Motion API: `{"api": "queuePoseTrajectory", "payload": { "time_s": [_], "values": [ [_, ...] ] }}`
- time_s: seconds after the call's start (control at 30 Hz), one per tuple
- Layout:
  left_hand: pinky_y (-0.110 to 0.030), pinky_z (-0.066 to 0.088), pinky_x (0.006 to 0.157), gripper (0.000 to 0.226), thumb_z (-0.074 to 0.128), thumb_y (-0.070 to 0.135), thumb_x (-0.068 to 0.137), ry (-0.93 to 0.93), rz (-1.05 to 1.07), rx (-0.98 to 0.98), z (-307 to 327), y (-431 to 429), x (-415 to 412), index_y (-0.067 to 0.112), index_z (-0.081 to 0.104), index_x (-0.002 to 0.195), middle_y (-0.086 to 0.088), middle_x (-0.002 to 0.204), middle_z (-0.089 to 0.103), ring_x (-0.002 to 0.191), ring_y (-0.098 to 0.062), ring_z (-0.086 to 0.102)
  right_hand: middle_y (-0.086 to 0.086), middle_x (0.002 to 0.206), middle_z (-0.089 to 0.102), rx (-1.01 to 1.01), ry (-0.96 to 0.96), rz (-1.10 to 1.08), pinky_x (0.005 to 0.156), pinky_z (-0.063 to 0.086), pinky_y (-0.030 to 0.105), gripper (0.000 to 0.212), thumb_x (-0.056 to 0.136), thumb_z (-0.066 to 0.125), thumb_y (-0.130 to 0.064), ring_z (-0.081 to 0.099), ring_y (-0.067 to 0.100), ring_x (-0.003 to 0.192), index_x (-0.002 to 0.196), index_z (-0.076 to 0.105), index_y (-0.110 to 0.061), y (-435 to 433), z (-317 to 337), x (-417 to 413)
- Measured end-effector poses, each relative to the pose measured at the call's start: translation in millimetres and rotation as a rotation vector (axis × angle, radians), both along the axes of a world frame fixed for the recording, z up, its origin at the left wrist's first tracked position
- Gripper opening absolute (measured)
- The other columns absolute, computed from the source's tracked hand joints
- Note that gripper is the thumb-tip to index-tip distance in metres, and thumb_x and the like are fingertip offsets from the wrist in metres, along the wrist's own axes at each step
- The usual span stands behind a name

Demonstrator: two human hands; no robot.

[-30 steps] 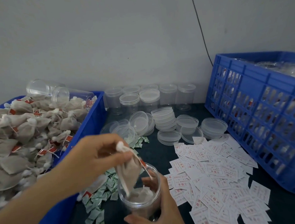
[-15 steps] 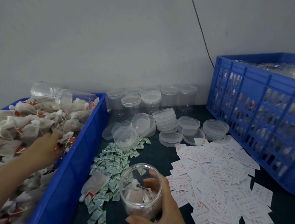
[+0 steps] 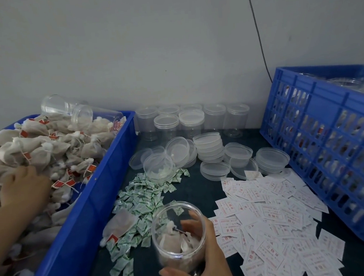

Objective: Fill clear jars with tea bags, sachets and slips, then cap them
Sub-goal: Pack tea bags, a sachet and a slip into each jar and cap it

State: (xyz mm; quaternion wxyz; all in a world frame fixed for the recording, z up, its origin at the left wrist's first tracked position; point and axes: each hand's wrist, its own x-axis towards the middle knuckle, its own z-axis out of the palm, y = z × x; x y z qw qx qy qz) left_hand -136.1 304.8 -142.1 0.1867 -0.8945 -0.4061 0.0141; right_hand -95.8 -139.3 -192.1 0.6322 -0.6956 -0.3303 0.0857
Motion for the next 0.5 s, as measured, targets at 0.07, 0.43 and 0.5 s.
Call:
{"api": "queuePoseTrajectory", "payload": {
  "time_s": [0.07, 0.43, 0.5],
  "values": [
    [-0.04, 0.04, 0.08, 0.023, 0.066, 0.035, 0.063, -0.087, 0.0, -0.074, 7.2, -7.8, 3.6, 0.027, 0.067, 0.084, 0.0, 0.091, 0.036, 0.09, -0.023, 0.034, -0.018, 0.133, 0.056, 0.001, 0.005, -0.001, 0.099, 0.043, 0.012, 0.11, 0.054, 0.096, -0.052, 0.054, 0.004, 0.127, 0.144, 0.032, -0.053, -1.4, -0.6, -0.6],
    [-0.049, 0.055, 0.061, 0.008, 0.052, 0.014, 0.096, -0.976, -0.342, -0.556, 103.0, -121.4, 7.9, 0.017, 0.044, 0.093, -0.013, 0.088, 0.06, 0.076, -0.031, 0.061, -0.021, 0.134, 0.054, 0.0, 0.01, -0.008, 0.099, 0.045, 0.016, 0.109, 0.053, 0.093, -0.059, 0.053, 0.005, 0.127, 0.142, 0.03, -0.058, -1.4, 0.1, -1.3],
    [-0.034, 0.057, 0.053, 0.015, 0.055, 0.004, 0.092, -0.957, -0.43, -0.727, 119.1, -164.1, 6.7, 0.016, 0.047, 0.095, -0.005, 0.091, 0.061, 0.08, -0.021, 0.063, -0.019, 0.134, 0.054, -0.01, 0.013, -0.003, 0.1, 0.047, 0.021, 0.11, 0.053, 0.092, -0.061, 0.053, 0.005, 0.128, 0.142, 0.029, -0.057, -1.3, -0.1, -1.7]
  ]
}}
